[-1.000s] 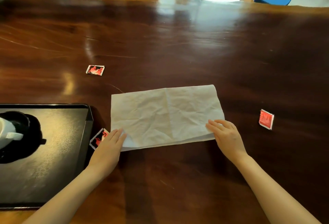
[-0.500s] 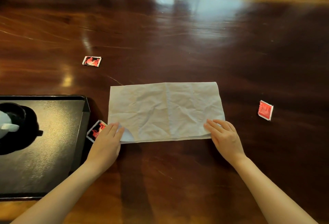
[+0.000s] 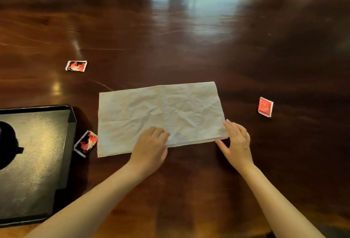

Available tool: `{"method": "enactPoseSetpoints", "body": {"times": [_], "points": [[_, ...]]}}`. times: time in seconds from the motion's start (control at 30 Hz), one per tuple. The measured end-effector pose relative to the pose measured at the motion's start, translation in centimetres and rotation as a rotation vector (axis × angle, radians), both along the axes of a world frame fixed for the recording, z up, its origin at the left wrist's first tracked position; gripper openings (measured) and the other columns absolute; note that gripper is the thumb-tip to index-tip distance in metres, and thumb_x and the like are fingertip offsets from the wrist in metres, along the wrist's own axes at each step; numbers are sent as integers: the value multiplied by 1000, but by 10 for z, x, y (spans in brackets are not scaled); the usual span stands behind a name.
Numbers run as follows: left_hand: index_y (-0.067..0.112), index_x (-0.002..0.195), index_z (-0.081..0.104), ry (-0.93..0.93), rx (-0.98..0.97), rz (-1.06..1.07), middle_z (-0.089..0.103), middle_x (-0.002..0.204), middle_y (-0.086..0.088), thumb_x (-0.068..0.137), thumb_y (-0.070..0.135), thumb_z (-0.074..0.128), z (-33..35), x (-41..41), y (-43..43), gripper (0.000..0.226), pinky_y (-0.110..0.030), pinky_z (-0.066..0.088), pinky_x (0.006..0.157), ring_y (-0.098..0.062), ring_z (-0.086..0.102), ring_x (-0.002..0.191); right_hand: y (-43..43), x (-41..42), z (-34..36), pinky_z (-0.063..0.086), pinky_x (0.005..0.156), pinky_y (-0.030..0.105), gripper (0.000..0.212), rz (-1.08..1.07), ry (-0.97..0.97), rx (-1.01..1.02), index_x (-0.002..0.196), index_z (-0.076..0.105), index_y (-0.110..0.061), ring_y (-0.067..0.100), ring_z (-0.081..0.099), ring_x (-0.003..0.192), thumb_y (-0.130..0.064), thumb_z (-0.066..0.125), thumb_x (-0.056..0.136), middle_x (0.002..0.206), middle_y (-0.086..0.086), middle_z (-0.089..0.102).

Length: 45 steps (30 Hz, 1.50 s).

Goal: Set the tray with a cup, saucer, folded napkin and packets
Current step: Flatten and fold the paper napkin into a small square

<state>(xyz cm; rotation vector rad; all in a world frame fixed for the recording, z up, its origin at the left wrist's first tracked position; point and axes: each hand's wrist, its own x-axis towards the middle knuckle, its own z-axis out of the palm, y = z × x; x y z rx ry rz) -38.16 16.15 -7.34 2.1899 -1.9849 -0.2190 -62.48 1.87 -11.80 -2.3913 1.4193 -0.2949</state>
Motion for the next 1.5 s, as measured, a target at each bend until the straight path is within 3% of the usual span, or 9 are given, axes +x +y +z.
{"method": "enactPoseSetpoints", "body": {"times": [0.13,0.33,0.63,0.8,0.97,1.03,1.13,1.27,1.5], "points": [[11,92,68,61,-29,-73,67,83,-3,61,17,77,-15,-60,-58,33,-31,54,63,-25,63,78,1,-1,-1,31,108,49,56,-113,-74,49,128,53,-15,23,39,128,-23,74,77,135,3,52],[12,61,59,-36,-12,-82,58,65,-6,62,13,74,-31,-78,-77,16,-30,39,52,-26,54,59,2,-1,-6,30,106,45,45,-177,-99,39,119,58,-17,21,39,126,-22,73,77,133,1,53],[11,65,61,-24,-196,-158,60,69,-4,66,2,70,-41,-75,-66,13,-31,41,56,-23,53,62,3,1,-6,25,111,43,41,-188,-99,70,119,57,-20,20,37,131,-20,69,80,135,0,50],[13,66,60,36,-151,-184,61,72,-2,70,7,68,-50,-74,-61,11,-32,42,56,-23,54,64,6,1,1,22,114,45,46,-179,-68,136,122,55,-21,20,32,134,-17,68,77,137,0,47],[11,99,68,306,-300,40,67,97,-6,89,23,48,-28,-38,-66,25,-26,44,79,-20,58,90,0,31,21,25,113,47,43,-149,-163,33,125,53,-11,26,36,134,-27,50,85,137,9,49],[7,115,62,306,-370,302,64,113,-12,91,19,44,-24,3,-76,32,-27,40,92,-25,56,106,-9,69,25,29,112,49,49,-64,-193,-46,128,52,-6,28,40,133,-32,37,89,136,12,51],[7,134,48,202,-235,530,48,140,-16,95,18,40,-29,62,-91,41,-41,30,109,-30,42,131,-23,147,24,20,117,45,55,127,-129,-31,138,42,-6,28,29,140,-34,24,94,148,13,39],[15,147,26,18,44,417,22,156,-6,96,37,13,-58,87,-93,57,-49,8,115,-22,15,145,-23,237,-3,-5,117,39,52,290,71,64,149,18,-12,20,3,147,-31,22,100,159,6,12],[19,149,18,-68,75,419,13,158,1,90,52,8,-72,114,-77,68,-41,-1,117,-13,6,146,-24,217,-26,1,120,44,57,193,155,-41,150,16,-22,19,5,147,-40,17,96,159,-1,13]]}}
